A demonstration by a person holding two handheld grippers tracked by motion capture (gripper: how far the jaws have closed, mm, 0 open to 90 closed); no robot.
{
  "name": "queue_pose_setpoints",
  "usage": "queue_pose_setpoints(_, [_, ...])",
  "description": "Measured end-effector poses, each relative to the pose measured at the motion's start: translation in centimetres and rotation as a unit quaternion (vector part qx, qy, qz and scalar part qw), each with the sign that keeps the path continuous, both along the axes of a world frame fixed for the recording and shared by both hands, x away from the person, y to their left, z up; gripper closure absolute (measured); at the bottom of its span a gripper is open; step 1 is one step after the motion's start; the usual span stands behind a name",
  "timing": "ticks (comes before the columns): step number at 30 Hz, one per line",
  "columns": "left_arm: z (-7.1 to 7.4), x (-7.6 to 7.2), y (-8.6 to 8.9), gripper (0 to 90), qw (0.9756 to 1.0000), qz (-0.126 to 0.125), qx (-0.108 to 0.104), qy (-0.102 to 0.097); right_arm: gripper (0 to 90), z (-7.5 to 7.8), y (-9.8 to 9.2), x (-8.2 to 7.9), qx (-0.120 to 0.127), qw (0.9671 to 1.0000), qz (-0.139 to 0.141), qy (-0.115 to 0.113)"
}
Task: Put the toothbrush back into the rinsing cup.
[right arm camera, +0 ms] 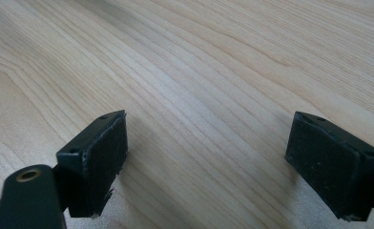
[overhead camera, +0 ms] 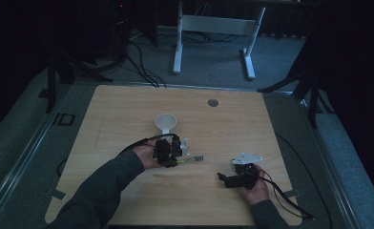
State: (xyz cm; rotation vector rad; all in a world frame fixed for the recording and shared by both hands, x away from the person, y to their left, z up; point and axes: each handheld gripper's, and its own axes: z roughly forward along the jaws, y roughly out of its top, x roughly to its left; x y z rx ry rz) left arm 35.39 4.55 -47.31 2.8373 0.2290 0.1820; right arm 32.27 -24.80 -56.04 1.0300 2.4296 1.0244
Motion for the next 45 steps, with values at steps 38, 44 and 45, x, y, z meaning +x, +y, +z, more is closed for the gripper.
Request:
queue_pose_setpoints(38, [1.4,0.2,1.0,83.5,0.9983,0.027,-0.046,-0.023,13.6,0.0,0.0,0.0,0.0,1.0,0.0,0.0])
queue_pose_setpoints(44, [1.6,0.4,1.2,83.5,0.9976,0.031,-0.055,-0.028,13.6,0.0,0.0,0.0,0.0,1.0,0.001,0.0])
queue_pose_setpoints(45, [1.7,0.4,1.2,83.6,0.9975,0.033,-0.056,-0.027,13.6,0.0,0.0,0.0,0.0,1.0,0.0,-0.001])
